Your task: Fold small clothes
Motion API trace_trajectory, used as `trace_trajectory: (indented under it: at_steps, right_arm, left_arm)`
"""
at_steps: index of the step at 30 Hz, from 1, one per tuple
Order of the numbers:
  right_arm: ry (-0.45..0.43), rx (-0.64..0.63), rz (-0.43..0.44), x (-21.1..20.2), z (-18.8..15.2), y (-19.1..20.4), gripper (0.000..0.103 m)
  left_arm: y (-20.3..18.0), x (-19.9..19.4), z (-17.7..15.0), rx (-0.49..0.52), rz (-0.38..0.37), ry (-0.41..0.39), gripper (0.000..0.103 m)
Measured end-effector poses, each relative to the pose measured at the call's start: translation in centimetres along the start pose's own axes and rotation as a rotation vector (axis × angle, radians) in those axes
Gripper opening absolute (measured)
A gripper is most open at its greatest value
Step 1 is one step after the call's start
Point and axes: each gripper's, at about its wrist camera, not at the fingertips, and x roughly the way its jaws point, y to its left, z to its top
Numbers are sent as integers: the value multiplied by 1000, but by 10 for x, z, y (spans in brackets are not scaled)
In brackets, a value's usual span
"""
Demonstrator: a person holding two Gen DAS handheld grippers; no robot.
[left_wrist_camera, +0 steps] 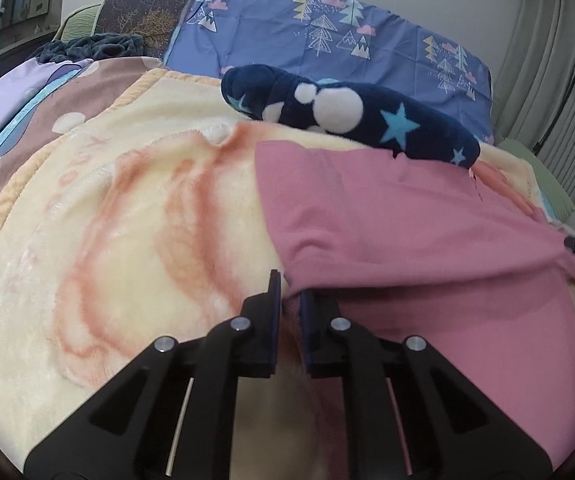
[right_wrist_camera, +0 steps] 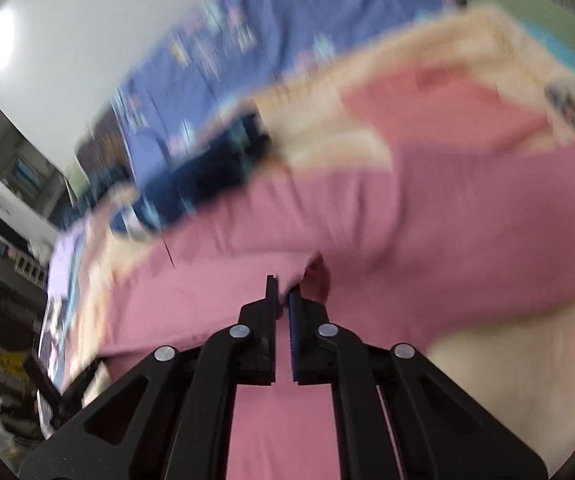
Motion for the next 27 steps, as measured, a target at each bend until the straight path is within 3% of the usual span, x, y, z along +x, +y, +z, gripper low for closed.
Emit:
trace_trajectory:
  at_steps: [2,4,6,9,13,14,15,16,19,21,23,25,27]
  right_arm:
    - [77,59,5,12,-11,-24,10]
    - [77,135,115,13,-13,-43,12]
    - [68,203,211,12,-10,-54,30]
    - [62,202,255,18,8,-56,54]
    - [111,189,246,41,34,-43,63]
    - [101,185,225,45,37,-39,57]
    - [75,171,205,43,38,-35,24]
    - [36,130,183,38,39,-26,1]
    - [-199,-30,214,0,28,1,2]
    - [-295,-122,129,-12,18,14,2]
    - [-245,-143,14,3,22,12,2]
    - [-224,-68,24,11,25,-1,2]
    - [-258,-31,25,8,29,-9,5]
  left_arm:
    - [2,-1,-3,3,-10,9,9]
    - [6,-4,-5,-7,-24,9,10]
    - [11,-3,-6,-25,-35,13,14]
    - [12,0,-8,-31,-40,25,14]
    - [12,2,-9,-29,-44,31,14]
    - [12,3,-9,-31,-46,35,14]
    - [13,3,-9,-34,-48,38,14]
    - [13,4,-9,-37,-49,38,14]
    - [14,2,-10,-37,-48,31,14]
    - [13,3,-10,-33,-42,31,14]
    - [12,3,-10,-27,-39,32,14]
    - [12,2,-10,-25,-36,29,14]
    - [12,2,-10,-24,-33,30,14]
